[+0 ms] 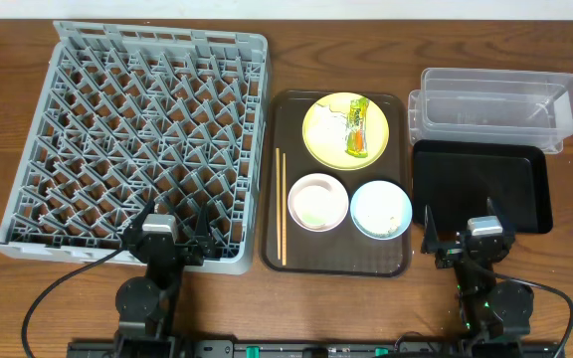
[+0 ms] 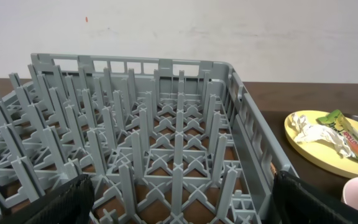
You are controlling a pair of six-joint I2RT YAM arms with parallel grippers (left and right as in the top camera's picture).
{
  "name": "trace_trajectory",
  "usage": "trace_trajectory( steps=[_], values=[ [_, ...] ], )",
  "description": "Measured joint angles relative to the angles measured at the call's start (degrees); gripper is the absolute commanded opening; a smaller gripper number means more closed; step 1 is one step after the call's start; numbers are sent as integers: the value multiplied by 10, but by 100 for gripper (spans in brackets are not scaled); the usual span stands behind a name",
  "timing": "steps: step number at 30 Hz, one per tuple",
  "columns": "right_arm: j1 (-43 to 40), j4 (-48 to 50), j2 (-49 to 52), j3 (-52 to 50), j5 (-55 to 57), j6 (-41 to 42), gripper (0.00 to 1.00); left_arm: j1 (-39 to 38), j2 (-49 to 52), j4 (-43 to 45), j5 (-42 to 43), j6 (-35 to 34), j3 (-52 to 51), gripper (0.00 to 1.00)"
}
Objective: Sort waste into correct bins and load items into the dishwasher
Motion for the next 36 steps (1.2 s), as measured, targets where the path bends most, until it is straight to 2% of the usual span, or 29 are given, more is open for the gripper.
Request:
trace_trajectory(
  steps=[11, 16, 24, 29, 36],
  values=[
    [0, 0, 0, 0, 0, 4, 99, 0, 0, 0, 0, 0, 0, 92],
    [0, 1, 0, 0, 0, 54, 99, 0, 0, -5, 0, -9, 1, 92],
    [0, -44, 17, 29, 0, 95, 99, 0, 46, -171, 1, -16, 80, 92],
    [0, -78, 99, 121, 0, 102, 99, 0, 135, -233, 0, -18, 184, 92],
    [0, -177, 297, 293, -13, 104, 99, 0, 284, -319, 0, -18, 309, 92]
  ],
)
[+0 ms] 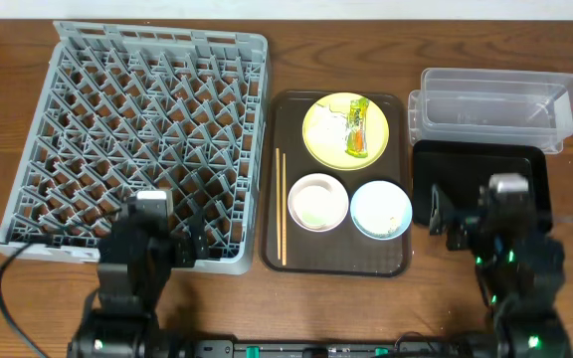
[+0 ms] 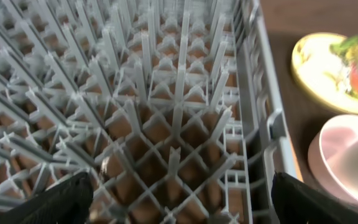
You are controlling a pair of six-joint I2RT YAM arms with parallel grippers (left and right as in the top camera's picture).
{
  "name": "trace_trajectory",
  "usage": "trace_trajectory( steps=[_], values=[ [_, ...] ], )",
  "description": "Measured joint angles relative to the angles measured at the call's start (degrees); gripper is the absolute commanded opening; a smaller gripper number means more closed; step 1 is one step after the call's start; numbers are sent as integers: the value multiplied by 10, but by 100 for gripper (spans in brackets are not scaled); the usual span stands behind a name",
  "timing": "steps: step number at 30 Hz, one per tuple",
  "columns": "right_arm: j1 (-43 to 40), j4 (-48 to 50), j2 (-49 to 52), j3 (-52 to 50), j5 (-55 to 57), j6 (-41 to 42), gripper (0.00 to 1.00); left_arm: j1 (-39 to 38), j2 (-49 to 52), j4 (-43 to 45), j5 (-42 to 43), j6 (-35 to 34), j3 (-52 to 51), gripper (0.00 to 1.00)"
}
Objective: Sort waste into correct bins and load items into the dishwasher
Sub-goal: 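Reach the right gripper to the yellow plate and grasp the tissue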
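Observation:
A grey dishwasher rack (image 1: 137, 139) fills the left of the table. On the brown tray (image 1: 277, 119) lie a yellow plate (image 1: 326, 139) with crumpled paper and a green-orange wrapper (image 1: 356, 127), a pink bowl (image 1: 317, 202), a white-blue bowl (image 1: 381, 209) and chopsticks (image 1: 282, 204). My left gripper (image 1: 162, 234) hangs open over the rack's near right corner; the left wrist view shows the rack (image 2: 166, 93) below, and the yellow plate (image 2: 328, 68) and pink bowl (image 2: 340, 155) at the right. My right gripper (image 1: 466, 214) is open over the black tray (image 1: 525, 179).
A clear plastic bin (image 1: 495, 104) stands at the back right, behind the black tray. Bare wooden tabletop surrounds the rack and trays. The rack's tall prongs stand close under my left gripper.
Both arms have risen from their low rest at the table's front edge. My left wrist camera now looks steeply down into the rack instead of across it. The right gripper is now over the black tray.

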Motion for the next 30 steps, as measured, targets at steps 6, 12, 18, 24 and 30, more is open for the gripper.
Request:
trace_trajectory(
  steps=[6, 12, 18, 24, 30],
  values=[
    [0, -134, 201, 183, -49, -17, 99, 0, 94, -66, 0, 0, 77, 92],
    [0, -344, 394, 409, -88, -37, 99, 0, 133, -78, 0, 0, 104, 92],
    [0, -415, 512, 553, -126, -41, 98, 0, 135, -81, 0, 0, 105, 92],
    [14, -332, 540, 563, -191, -48, 92, 0, 135, -82, 0, 0, 105, 92],
    [92, -319, 570, 587, -119, -55, 97, 0, 135, -78, 0, 0, 105, 92]
  ],
)
